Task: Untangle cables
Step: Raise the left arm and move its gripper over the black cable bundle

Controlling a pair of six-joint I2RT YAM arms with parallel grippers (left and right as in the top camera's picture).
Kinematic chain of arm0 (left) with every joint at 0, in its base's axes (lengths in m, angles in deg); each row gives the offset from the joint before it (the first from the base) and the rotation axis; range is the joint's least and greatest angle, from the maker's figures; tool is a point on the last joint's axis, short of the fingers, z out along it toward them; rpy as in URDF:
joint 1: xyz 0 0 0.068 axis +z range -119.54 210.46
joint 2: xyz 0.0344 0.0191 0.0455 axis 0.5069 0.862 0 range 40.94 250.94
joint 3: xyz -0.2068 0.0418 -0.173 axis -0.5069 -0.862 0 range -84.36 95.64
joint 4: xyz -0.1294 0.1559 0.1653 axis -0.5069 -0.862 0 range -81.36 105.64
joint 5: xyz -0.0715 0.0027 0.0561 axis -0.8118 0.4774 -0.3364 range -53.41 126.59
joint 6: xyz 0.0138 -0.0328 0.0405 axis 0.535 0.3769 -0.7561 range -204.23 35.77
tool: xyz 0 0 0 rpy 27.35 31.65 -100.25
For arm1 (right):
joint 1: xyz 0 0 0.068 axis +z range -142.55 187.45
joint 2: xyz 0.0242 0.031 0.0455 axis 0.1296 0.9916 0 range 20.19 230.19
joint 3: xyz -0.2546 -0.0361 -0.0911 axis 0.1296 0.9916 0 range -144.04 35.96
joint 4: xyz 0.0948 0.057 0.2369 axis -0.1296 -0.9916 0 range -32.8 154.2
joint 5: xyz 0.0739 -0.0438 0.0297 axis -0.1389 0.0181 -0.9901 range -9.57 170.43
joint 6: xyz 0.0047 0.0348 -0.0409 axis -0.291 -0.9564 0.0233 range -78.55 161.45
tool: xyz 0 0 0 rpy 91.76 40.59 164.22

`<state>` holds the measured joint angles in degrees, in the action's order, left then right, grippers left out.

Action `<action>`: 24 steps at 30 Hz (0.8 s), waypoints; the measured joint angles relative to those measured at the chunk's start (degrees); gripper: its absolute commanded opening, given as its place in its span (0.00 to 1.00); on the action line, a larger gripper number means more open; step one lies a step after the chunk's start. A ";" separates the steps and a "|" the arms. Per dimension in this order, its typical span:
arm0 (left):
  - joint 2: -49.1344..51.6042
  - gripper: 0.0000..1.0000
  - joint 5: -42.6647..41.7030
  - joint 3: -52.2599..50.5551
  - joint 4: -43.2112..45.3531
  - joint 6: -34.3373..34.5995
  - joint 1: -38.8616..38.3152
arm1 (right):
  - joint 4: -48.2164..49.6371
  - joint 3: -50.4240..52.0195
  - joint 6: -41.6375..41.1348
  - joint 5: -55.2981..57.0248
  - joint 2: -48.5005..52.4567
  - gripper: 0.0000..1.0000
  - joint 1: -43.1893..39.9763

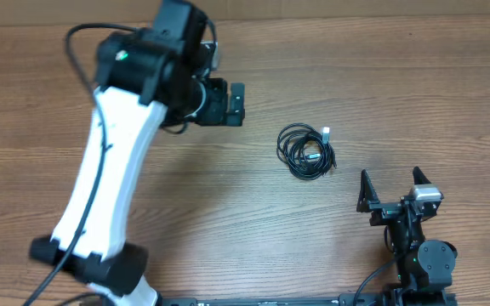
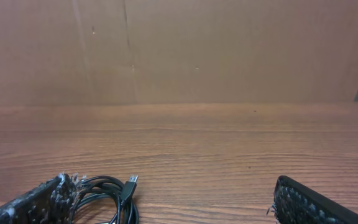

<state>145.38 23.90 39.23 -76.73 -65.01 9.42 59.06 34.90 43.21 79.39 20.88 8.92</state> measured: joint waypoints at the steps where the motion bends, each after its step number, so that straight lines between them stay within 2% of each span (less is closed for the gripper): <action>1: 1.57 1.00 -0.70 0.00 -0.09 0.44 0.00 | -0.02 0.00 -0.02 0.02 0.00 1.00 0.02; 10: 15.91 1.00 -10.67 0.11 0.15 -0.85 -1.95 | -0.02 0.00 0.00 0.02 0.00 1.00 0.02; 18: 26.60 1.00 -13.88 0.11 4.83 -1.20 -5.31 | -0.02 0.00 0.00 0.02 0.00 1.00 0.00; 24: 31.85 1.00 -14.56 0.11 10.64 3.93 -6.32 | -0.02 0.00 0.00 0.02 0.00 1.00 0.00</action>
<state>177.23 9.35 39.33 -66.09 -61.08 3.11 59.04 34.90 43.21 79.42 20.88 8.92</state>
